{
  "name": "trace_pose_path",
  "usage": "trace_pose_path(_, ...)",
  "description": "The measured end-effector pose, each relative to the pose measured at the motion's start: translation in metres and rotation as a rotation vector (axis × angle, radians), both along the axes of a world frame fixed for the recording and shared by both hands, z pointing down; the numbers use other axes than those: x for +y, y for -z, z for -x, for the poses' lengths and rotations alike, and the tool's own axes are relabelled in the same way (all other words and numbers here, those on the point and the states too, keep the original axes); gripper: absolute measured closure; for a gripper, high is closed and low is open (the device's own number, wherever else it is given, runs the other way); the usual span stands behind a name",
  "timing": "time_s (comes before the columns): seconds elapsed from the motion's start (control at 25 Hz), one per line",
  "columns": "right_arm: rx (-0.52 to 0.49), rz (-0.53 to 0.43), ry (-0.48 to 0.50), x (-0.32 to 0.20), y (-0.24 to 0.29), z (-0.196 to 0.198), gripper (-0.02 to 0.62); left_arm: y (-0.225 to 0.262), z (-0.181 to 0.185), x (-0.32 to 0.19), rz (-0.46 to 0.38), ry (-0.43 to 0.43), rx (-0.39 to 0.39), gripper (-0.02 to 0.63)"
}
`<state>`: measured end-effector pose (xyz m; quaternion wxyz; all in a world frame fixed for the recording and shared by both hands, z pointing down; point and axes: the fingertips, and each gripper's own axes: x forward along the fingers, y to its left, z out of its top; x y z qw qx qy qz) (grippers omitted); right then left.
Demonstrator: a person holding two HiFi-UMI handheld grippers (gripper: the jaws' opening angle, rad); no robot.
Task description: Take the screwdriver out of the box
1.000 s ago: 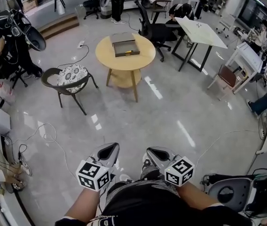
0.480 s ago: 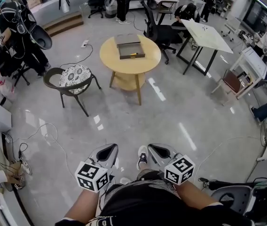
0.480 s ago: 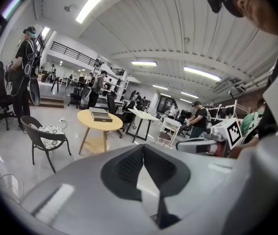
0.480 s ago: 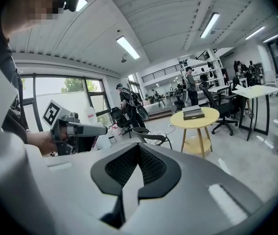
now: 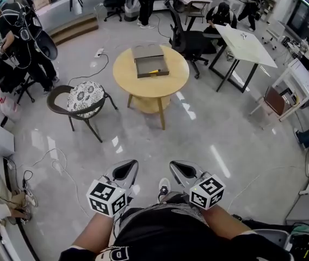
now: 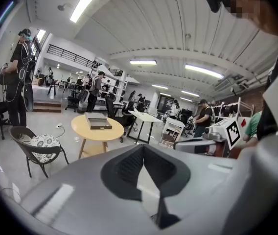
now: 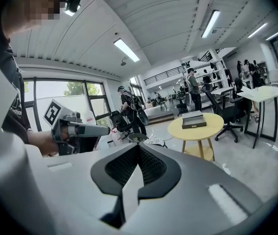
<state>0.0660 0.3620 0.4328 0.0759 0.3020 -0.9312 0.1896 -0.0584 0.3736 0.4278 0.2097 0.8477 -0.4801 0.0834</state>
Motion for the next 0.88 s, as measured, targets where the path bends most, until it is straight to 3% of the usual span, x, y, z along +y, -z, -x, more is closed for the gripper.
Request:
trace_pose_path(0.44,-0.024,0.013,0.032,-0.105,0.002,-0.036,0.595,0.004,-0.047,-0.109,0.002,0.001,-0.019,0.546)
trace_pose_path(0.88,-0.050,0.043,0.051,-0.168,-0.007,-0.048,0.595,0.000,-0.064,-0.168,0.025,0.020,-0.030,0.547)
